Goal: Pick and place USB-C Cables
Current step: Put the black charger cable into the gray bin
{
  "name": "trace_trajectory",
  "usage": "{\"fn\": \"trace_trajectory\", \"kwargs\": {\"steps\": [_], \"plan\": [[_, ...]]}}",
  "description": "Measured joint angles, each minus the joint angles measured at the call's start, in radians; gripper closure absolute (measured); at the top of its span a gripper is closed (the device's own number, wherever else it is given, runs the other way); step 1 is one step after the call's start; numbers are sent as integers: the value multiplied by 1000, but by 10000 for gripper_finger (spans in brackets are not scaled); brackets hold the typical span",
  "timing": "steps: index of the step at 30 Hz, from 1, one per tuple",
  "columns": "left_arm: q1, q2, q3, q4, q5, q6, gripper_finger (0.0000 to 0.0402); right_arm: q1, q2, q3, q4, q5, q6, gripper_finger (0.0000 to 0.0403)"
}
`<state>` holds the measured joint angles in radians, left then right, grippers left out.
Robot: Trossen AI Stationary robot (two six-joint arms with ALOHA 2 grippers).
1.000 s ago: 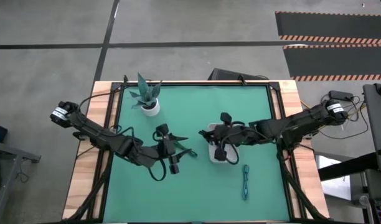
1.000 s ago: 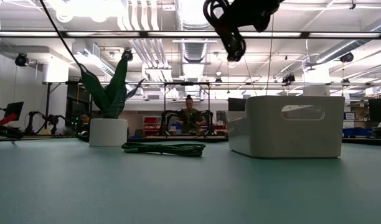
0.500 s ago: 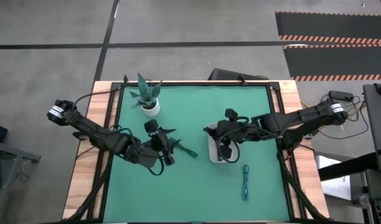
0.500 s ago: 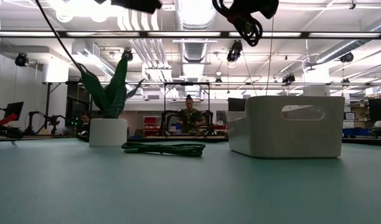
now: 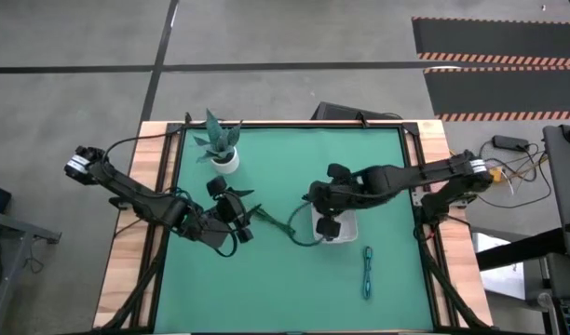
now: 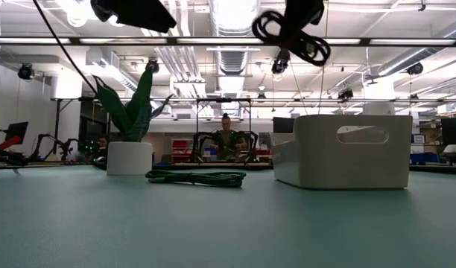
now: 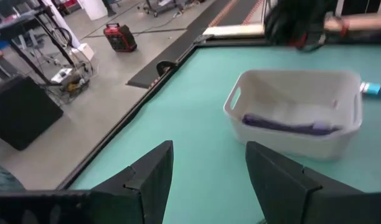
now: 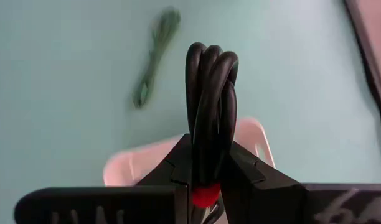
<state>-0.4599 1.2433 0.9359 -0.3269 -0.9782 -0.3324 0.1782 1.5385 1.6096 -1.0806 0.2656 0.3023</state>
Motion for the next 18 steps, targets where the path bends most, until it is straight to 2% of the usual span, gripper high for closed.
{"fn": "trace_trajectory", "kwargs": {"steps": [6,10,14,18], "plan": [[-2,-27,-5,3,2,-5,214,-63,86,100,-212,-89,-12,365],[-6,-33,-6,4,3,-6,214,-90,123,108,-283,-101,-56,365],[-13,-33,-7,3,4,-6,214,-96,128,74,-281,-164,-246,365],[-18,-33,-7,3,4,-6,214,-74,122,38,-284,-167,-539,365]]}}
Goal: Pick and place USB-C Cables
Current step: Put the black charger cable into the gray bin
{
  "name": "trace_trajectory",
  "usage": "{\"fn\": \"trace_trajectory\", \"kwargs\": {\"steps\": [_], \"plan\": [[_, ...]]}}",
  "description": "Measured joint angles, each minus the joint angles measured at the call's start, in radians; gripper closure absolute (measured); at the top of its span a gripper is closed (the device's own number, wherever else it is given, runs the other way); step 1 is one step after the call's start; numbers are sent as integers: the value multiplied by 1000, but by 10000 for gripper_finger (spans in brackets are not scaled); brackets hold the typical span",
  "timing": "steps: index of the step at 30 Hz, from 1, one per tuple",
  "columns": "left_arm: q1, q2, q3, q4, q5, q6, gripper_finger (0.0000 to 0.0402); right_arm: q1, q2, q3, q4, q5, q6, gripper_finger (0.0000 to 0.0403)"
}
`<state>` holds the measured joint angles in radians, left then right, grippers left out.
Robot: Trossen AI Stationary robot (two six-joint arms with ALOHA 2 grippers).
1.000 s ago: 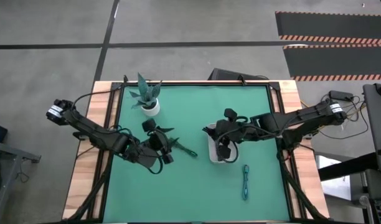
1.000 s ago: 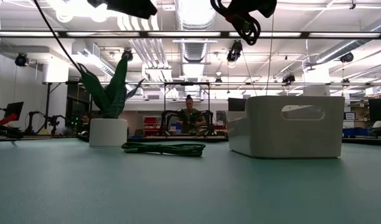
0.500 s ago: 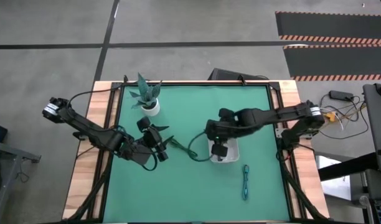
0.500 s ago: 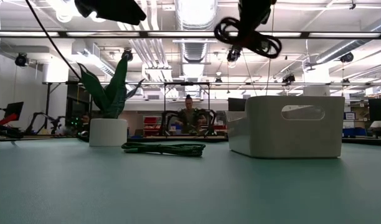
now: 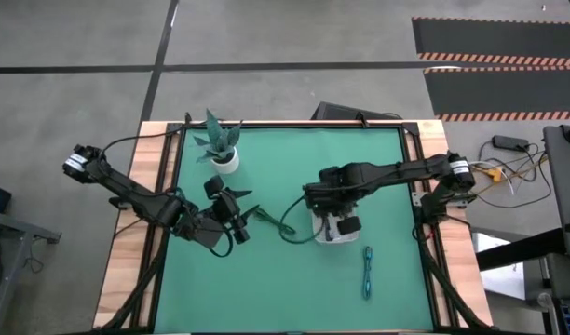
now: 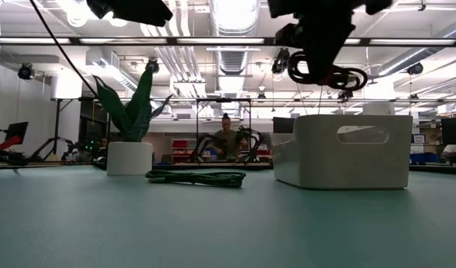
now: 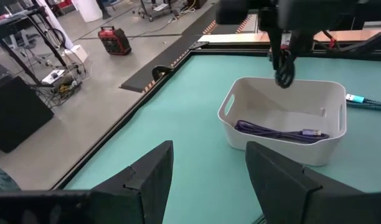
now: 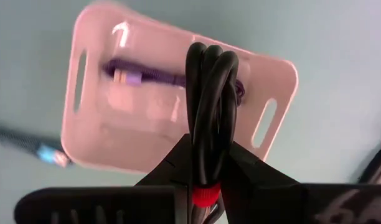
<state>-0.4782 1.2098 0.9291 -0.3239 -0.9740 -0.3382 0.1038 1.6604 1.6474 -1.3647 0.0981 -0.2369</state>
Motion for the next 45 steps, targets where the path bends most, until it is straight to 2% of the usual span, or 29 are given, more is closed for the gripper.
{"fn": "trace_trajectory", "kwargs": {"steps": [12,14,21,27,34,45], "plan": [[-2,0,-1,0,0,3,214,6,4,-87,2,-2,-680,365],[-2,0,-1,0,0,3,214,5,4,-111,21,1,-749,365],[-2,0,-2,0,1,3,214,5,4,-203,160,6,-879,365],[-2,0,-3,0,1,3,214,0,4,-267,229,6,-926,365],[-2,0,-3,0,1,2,214,-10,5,-343,293,6,-930,365],[-2,0,-3,0,1,3,214,-16,13,-349,361,6,-873,365]]}}
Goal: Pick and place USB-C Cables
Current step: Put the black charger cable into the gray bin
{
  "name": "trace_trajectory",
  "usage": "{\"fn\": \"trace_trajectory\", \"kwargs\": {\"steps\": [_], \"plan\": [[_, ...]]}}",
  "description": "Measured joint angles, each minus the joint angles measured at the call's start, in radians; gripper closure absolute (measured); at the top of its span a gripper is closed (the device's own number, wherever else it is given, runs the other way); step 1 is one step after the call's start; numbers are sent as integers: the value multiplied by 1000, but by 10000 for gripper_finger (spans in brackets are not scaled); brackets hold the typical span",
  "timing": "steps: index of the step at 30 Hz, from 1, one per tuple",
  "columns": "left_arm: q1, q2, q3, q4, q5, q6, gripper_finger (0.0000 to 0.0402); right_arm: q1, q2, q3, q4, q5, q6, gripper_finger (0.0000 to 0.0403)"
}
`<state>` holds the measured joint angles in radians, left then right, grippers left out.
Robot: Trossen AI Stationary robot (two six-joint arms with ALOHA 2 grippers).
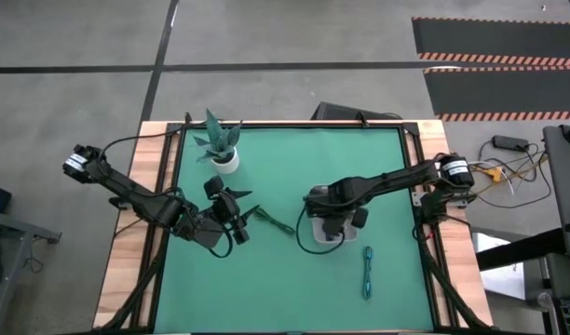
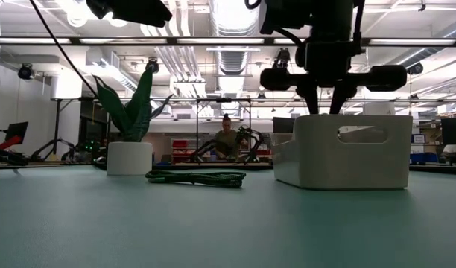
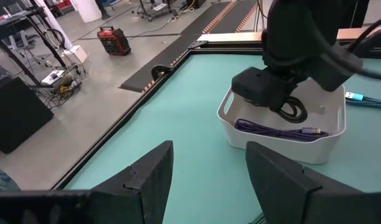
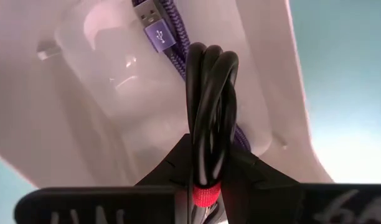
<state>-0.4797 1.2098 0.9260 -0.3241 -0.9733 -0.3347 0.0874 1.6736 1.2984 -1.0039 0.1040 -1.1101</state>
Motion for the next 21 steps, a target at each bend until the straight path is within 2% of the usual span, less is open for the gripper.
{"fn": "trace_trajectory", "kwargs": {"steps": [12,21], "plan": [[0,0,-1,0,0,0,214,-41,14,0,25,0,301,364],[0,0,-1,0,0,0,214,-65,19,0,35,1,344,364]]}}
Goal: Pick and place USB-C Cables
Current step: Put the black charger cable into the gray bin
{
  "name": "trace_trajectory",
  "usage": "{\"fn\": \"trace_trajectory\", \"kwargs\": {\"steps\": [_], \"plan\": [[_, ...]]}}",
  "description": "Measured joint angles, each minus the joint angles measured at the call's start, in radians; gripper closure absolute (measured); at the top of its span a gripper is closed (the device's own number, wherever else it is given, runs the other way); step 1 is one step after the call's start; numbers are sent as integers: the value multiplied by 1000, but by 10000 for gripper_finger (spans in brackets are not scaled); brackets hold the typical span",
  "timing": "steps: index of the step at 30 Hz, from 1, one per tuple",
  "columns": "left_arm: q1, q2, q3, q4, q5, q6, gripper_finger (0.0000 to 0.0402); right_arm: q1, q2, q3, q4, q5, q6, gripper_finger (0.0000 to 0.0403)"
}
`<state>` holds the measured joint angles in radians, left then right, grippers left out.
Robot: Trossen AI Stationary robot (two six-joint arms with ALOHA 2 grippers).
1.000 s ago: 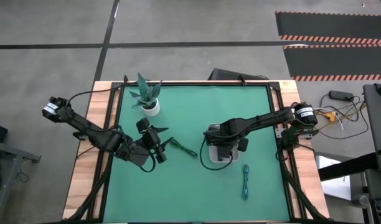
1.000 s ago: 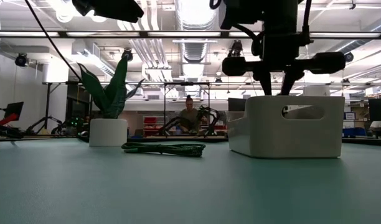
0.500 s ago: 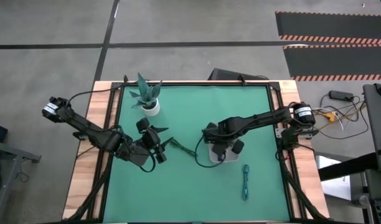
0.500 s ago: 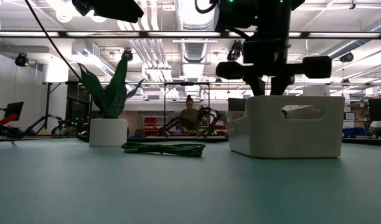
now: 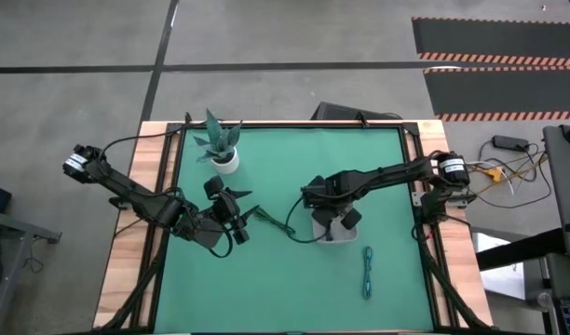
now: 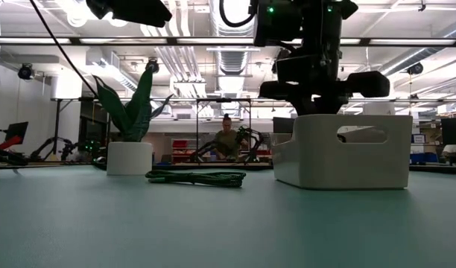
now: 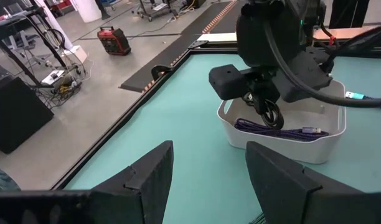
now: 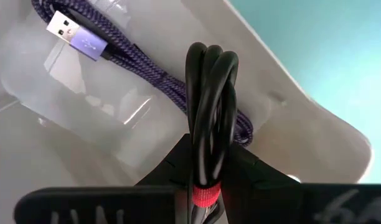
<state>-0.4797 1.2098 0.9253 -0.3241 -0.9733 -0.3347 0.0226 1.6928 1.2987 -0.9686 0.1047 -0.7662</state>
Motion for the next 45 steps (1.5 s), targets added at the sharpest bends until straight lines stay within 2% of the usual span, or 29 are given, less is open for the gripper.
{"fn": "trace_trajectory", "kwargs": {"steps": [15,29,45], "plan": [[0,0,0,0,0,0,214,-28,0,-36,28,-9,0,364],[0,0,0,0,0,1,214,-28,0,-109,148,-8,-3,362],[0,0,0,0,0,1,214,-28,0,-125,175,1,17,288]]}}
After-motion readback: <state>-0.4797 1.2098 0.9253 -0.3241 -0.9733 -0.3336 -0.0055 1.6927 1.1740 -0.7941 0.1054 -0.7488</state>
